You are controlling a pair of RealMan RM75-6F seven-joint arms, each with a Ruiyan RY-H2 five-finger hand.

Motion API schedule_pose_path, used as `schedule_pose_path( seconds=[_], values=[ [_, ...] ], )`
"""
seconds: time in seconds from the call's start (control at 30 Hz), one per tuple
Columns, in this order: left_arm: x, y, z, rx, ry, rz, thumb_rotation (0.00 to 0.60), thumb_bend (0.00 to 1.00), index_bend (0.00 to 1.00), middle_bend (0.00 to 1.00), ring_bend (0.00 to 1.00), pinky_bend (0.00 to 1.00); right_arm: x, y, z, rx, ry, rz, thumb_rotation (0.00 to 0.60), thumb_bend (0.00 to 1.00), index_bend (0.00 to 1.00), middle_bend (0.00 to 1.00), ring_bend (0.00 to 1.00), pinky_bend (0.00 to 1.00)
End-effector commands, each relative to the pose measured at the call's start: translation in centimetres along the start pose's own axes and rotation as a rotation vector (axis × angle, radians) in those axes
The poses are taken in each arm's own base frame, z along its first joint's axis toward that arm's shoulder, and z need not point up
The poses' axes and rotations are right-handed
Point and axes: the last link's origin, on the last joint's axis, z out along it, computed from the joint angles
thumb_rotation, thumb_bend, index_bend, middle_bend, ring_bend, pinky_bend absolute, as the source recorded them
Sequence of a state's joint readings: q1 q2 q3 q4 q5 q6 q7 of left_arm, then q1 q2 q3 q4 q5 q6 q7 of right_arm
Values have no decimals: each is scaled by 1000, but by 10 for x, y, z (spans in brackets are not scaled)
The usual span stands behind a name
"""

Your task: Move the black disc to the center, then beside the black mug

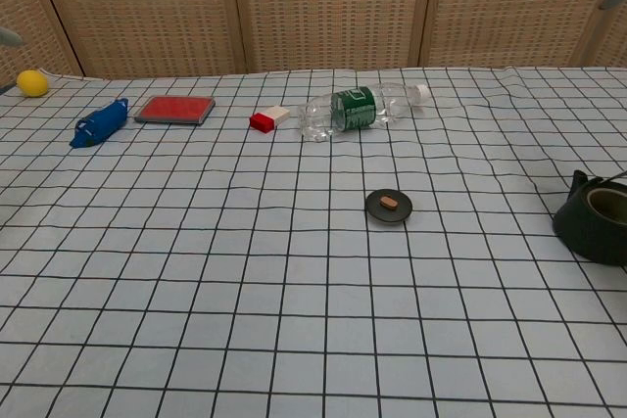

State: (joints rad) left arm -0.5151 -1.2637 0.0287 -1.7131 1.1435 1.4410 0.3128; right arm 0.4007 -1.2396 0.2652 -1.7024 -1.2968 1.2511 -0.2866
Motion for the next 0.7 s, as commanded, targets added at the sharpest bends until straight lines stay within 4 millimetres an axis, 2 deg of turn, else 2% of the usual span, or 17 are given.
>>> schedule_pose_path(
  seconds=[0.03, 0.13, 0.33, 0.57, 0.7],
  values=[
    [2, -3, 1, -13, -17, -12, 600, 70, 0, 0, 0, 0, -10, -47, 22, 75, -60, 42, 600, 247, 272, 0, 0, 0],
    [3, -3, 1, -27, -28, -27, 600, 70, 0, 0, 0, 0, -26, -74, 34, 106, -131, 51, 600, 285, 286, 5, 0, 0],
    [3, -2, 1, -51, -49, -49, 600, 71, 0, 0, 0, 0, -59, -112, 51, 122, -247, 24, 600, 316, 274, 6, 0, 0],
    [7, -3, 0, -58, -52, -69, 600, 71, 0, 0, 0, 0, -93, -130, 58, 111, -331, -1, 600, 355, 274, 5, 0, 0],
    [9, -6, 1, -50, -50, -81, 600, 70, 0, 0, 0, 0, -103, -135, 63, 101, -345, 3, 600, 387, 293, 7, 0, 0]
  ],
)
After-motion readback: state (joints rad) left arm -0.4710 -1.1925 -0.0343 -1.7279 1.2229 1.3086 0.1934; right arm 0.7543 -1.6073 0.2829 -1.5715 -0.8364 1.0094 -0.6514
